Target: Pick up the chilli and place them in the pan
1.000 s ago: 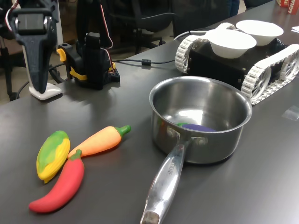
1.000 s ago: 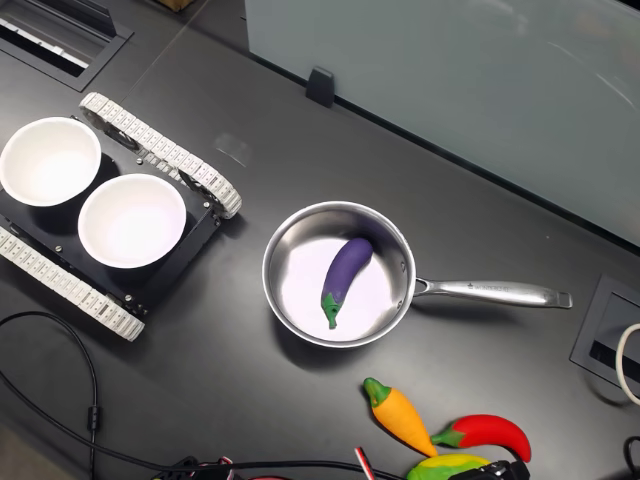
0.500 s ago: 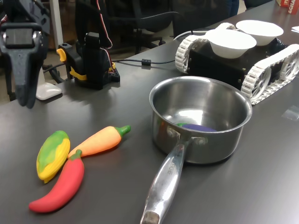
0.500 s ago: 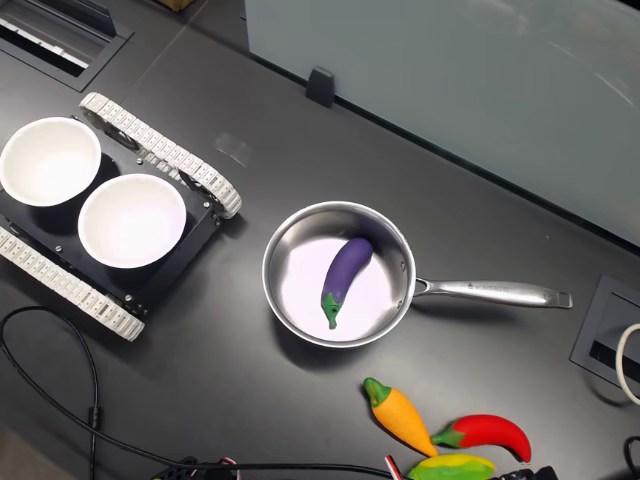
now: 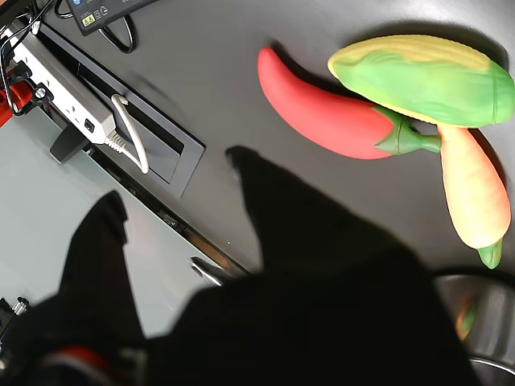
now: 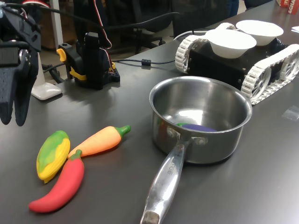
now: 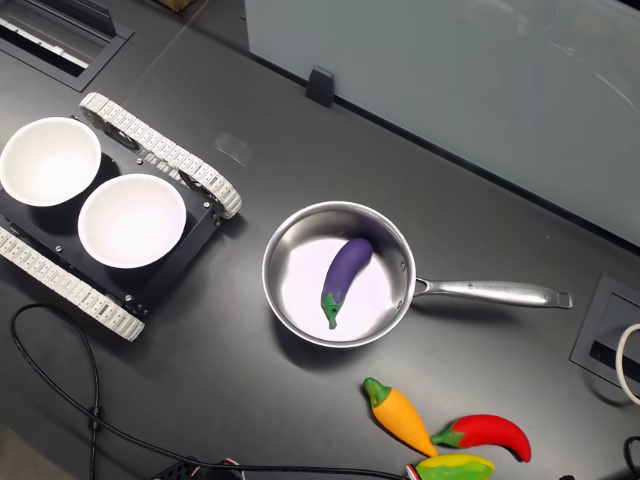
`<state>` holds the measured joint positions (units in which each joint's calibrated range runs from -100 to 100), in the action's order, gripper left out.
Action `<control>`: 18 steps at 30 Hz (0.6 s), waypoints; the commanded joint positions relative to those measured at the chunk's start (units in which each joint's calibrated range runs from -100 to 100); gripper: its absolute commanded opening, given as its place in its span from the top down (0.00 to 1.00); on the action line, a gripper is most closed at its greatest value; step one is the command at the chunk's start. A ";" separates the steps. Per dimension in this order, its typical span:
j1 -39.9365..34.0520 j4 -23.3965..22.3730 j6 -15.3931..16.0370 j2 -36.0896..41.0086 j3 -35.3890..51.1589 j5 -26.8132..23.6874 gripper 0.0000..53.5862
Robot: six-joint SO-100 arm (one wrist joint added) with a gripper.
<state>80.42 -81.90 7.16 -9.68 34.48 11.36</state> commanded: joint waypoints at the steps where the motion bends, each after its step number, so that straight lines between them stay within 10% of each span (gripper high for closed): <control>1: 0.77 3.13 0.23 0.78 1.73 -0.39 0.56; 18: -2.09 3.81 -2.04 -3.35 4.00 -0.24 0.54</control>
<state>80.09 -80.79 5.97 -14.06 34.48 10.13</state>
